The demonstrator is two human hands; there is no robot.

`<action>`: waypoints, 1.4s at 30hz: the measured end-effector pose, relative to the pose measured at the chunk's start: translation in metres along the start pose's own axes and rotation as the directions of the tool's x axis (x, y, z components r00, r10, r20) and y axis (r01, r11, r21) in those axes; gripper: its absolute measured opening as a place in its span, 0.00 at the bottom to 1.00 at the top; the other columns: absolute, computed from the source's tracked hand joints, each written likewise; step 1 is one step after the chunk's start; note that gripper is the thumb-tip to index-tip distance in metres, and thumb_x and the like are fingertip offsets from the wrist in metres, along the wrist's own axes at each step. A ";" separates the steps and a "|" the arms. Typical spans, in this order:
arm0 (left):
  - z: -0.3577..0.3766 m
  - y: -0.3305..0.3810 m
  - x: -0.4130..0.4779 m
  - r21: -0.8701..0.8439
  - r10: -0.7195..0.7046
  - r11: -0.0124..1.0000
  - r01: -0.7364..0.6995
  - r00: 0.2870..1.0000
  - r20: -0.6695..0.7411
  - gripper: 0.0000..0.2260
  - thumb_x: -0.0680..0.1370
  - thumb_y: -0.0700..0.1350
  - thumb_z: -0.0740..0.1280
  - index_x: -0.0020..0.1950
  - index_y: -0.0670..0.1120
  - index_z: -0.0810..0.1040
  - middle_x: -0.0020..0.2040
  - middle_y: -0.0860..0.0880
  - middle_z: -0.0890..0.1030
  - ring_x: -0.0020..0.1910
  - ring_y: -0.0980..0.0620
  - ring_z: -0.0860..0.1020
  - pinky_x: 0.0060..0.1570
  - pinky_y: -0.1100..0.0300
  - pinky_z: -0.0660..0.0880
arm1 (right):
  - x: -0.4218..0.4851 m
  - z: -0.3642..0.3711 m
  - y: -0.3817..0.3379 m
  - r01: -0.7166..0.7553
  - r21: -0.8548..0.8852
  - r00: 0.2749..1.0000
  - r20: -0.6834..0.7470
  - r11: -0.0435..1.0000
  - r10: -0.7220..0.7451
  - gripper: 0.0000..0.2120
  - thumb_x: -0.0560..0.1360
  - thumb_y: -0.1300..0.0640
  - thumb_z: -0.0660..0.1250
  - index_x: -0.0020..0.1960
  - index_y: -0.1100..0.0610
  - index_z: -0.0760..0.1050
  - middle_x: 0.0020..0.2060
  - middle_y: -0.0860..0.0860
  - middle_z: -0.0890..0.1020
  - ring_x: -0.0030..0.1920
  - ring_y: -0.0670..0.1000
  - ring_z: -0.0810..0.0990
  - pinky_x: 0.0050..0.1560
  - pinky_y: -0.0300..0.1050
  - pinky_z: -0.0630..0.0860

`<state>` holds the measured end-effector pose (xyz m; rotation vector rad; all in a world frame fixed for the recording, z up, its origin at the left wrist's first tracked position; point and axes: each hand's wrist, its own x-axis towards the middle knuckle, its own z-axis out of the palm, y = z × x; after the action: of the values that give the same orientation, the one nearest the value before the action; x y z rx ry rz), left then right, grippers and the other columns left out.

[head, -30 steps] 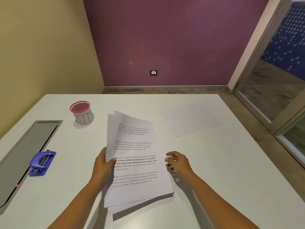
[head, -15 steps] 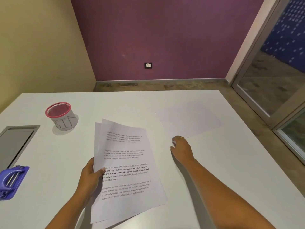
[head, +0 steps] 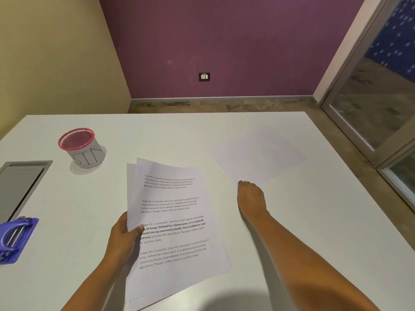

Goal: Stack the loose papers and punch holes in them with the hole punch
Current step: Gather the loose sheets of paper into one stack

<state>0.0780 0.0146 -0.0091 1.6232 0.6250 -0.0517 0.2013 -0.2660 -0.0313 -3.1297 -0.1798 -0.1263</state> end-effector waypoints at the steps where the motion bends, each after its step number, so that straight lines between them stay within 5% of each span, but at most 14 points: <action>1: -0.001 0.000 -0.001 0.000 0.006 1.000 -0.006 1.000 -0.001 0.17 0.76 0.30 0.61 0.63 0.42 0.71 0.53 0.42 0.78 0.52 0.41 0.77 0.53 0.51 0.72 | -0.003 0.001 0.003 -0.004 0.011 1.000 0.023 1.000 0.004 0.22 0.36 0.72 0.75 0.20 0.56 0.68 0.15 0.49 0.70 0.15 0.47 0.69 0.19 0.35 0.55; 7: -0.008 0.000 -0.012 -0.049 -0.022 0.999 0.021 0.999 -0.026 0.19 0.75 0.29 0.62 0.66 0.41 0.70 0.57 0.40 0.78 0.55 0.39 0.77 0.59 0.45 0.72 | -0.030 0.001 0.011 0.068 0.024 0.998 0.004 0.997 -0.069 0.34 0.34 0.74 0.74 0.25 0.52 0.56 0.15 0.46 0.55 0.20 0.47 0.52 0.22 0.35 0.41; 12: -0.016 0.002 -0.028 -0.088 -0.043 0.995 0.040 0.999 -0.028 0.20 0.75 0.29 0.61 0.66 0.40 0.69 0.57 0.39 0.78 0.53 0.40 0.77 0.58 0.46 0.72 | -0.063 0.002 0.015 0.083 0.030 0.996 -0.046 0.996 -0.081 0.34 0.38 0.74 0.75 0.26 0.52 0.56 0.20 0.47 0.57 0.21 0.46 0.53 0.22 0.38 0.50; 20: -0.033 0.013 -0.058 -0.111 -0.019 0.994 0.015 0.999 -0.037 0.18 0.75 0.29 0.61 0.63 0.42 0.71 0.54 0.40 0.79 0.52 0.39 0.78 0.57 0.46 0.73 | -0.116 0.000 0.025 0.048 0.168 0.999 -0.013 0.985 -0.047 0.27 0.56 0.69 0.76 0.28 0.53 0.57 0.22 0.45 0.57 0.24 0.45 0.53 0.23 0.36 0.44; 25: -0.036 0.015 -0.075 -0.128 -0.008 0.992 0.003 0.999 -0.036 0.18 0.76 0.29 0.61 0.63 0.42 0.71 0.52 0.41 0.79 0.49 0.40 0.78 0.51 0.49 0.74 | -0.139 -0.011 0.024 0.050 0.202 0.999 0.000 0.978 -0.051 0.29 0.48 0.74 0.71 0.28 0.52 0.54 0.23 0.44 0.49 0.22 0.46 0.47 0.21 0.36 0.40; 27: -0.038 0.016 -0.080 -0.130 -0.005 0.991 -0.001 0.999 -0.040 0.18 0.76 0.29 0.61 0.63 0.42 0.71 0.50 0.42 0.79 0.48 0.40 0.78 0.51 0.49 0.74 | -0.148 -0.015 0.021 -0.030 0.242 0.999 0.050 0.970 0.018 0.25 0.60 0.71 0.70 0.28 0.51 0.56 0.22 0.43 0.55 0.21 0.44 0.53 0.17 0.37 0.51; 30: -0.041 0.016 -0.087 -0.114 0.006 0.993 -0.011 0.999 -0.046 0.18 0.76 0.29 0.61 0.63 0.42 0.71 0.51 0.42 0.79 0.50 0.39 0.78 0.53 0.47 0.75 | -0.150 0.001 0.025 0.001 0.320 0.999 0.047 0.947 -0.017 0.16 0.77 0.63 0.55 0.32 0.51 0.63 0.28 0.47 0.65 0.28 0.45 0.64 0.28 0.31 0.61; 32: -0.042 0.016 -0.090 -0.114 0.007 0.993 -0.012 0.999 -0.050 0.18 0.76 0.29 0.61 0.63 0.43 0.70 0.50 0.42 0.78 0.49 0.39 0.78 0.53 0.47 0.74 | -0.154 -0.009 0.019 -0.039 0.406 0.999 0.044 0.913 0.023 0.11 0.74 0.67 0.60 0.36 0.55 0.64 0.28 0.48 0.64 0.29 0.49 0.63 0.29 0.31 0.54; 34: -0.044 0.014 -0.094 -0.118 0.008 0.993 -0.015 0.998 -0.062 0.18 0.76 0.29 0.61 0.63 0.43 0.71 0.51 0.42 0.78 0.49 0.40 0.78 0.54 0.47 0.74 | -0.158 -0.021 0.015 0.043 0.280 0.993 0.092 0.959 -0.071 0.25 0.53 0.72 0.74 0.30 0.54 0.59 0.23 0.46 0.56 0.25 0.47 0.57 0.25 0.34 0.43; 36: -0.045 0.012 -0.096 -0.121 0.006 0.993 -0.014 0.998 -0.063 0.18 0.76 0.29 0.61 0.63 0.43 0.71 0.52 0.42 0.78 0.49 0.39 0.78 0.55 0.46 0.74 | -0.154 -0.020 0.017 0.065 0.233 0.998 -0.024 0.970 -0.061 0.34 0.38 0.74 0.73 0.27 0.52 0.54 0.20 0.47 0.54 0.22 0.45 0.52 0.26 0.35 0.40; 42: -0.047 0.011 -0.100 -0.119 0.009 0.993 -0.017 0.997 -0.074 0.18 0.75 0.29 0.61 0.63 0.43 0.71 0.53 0.41 0.78 0.50 0.39 0.77 0.57 0.44 0.74 | -0.153 -0.018 0.021 0.164 0.061 0.987 -0.013 0.985 -0.163 0.36 0.33 0.73 0.74 0.26 0.51 0.54 0.13 0.47 0.60 0.20 0.46 0.50 0.23 0.37 0.50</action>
<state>-0.0172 0.0218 0.0475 1.5183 0.6615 0.0543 0.0507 -0.3040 -0.0253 -3.0489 -0.4321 -0.1314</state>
